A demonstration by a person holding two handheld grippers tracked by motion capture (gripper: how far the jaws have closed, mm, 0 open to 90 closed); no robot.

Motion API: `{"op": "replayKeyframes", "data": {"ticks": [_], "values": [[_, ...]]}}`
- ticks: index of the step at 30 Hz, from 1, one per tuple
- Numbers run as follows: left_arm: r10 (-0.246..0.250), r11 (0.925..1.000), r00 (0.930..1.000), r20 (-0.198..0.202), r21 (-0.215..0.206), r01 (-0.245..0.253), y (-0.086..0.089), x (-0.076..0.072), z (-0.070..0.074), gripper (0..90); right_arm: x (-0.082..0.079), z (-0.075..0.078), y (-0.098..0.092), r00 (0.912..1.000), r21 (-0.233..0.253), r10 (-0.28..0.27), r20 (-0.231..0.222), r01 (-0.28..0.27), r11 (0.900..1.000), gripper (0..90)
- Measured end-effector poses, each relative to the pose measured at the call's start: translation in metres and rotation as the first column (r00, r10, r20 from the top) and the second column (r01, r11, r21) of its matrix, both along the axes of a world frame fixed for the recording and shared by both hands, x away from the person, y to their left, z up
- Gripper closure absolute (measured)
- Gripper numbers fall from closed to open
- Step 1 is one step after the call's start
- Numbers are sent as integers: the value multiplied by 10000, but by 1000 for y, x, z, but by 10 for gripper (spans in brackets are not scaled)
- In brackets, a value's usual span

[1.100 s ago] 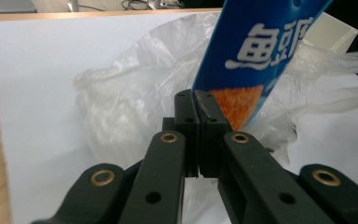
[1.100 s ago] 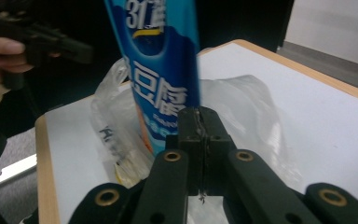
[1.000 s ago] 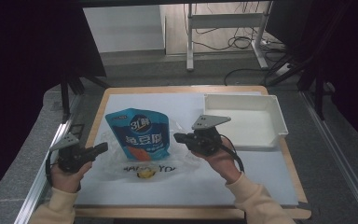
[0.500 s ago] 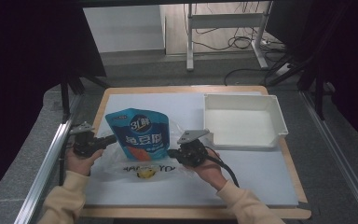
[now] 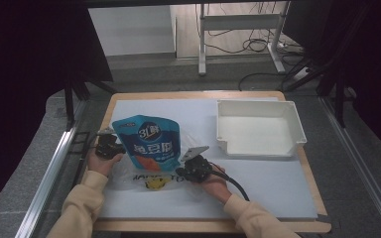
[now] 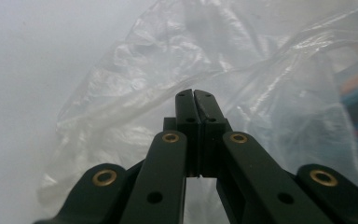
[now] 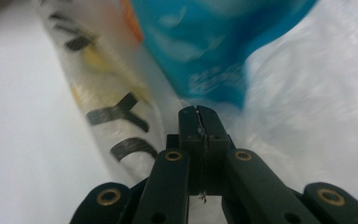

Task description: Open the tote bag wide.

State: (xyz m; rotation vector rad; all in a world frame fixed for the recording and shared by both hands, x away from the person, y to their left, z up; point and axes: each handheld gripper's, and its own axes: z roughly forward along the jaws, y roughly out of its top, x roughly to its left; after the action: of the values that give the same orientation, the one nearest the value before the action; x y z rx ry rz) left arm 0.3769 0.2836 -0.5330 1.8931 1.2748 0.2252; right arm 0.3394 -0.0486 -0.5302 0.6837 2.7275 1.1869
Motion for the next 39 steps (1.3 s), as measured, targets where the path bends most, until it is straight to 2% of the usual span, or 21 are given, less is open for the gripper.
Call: {"op": "replayKeyframes", "data": {"ticks": [3,8,15,17,20,22,24,29,32,39], "values": [[-26,9998,10000,-86,179,28,-2,8,-6,900,-3,-4,-2,9996,2,272,-115,-272,9996,889],[192,9997,9993,-314,186,-186,1,18,-17,900,-9,-8,-9,9982,87,576,-165,-575,9983,890],[286,9995,9992,-279,155,-282,5,21,-18,900,-13,-7,-14,9962,68,862,-138,-862,9963,890],[238,9996,9994,-265,153,-234,4,20,-18,900,-12,-2,-14,9966,254,817,-48,-815,9963,890],[209,9997,9994,-269,164,-205,3,20,-18,900,-10,17,-10,9976,762,638,251,-656,9949,890],[214,9997,9994,-281,156,-210,3,19,-18,900,-10,29,-3,9971,911,578,485,-621,9939,890],[214,9996,9993,-292,164,-209,3,19,-18,900,-10,33,6,9967,916,637,511,-682,9935,890],[141,9995,9995,-265,274,-134,0,18,-17,900,-13,16,34,9967,499,786,222,-796,9956,890],[153,9996,9995,-261,249,-147,1,18,-17,900,-17,6,46,9957,446,922,113,-926,9947,890],[175,9994,9995,-254,293,-168,1,18,-17,900,-30,-2,58,9901,423,1403,10,-1402,9892,890]]}}
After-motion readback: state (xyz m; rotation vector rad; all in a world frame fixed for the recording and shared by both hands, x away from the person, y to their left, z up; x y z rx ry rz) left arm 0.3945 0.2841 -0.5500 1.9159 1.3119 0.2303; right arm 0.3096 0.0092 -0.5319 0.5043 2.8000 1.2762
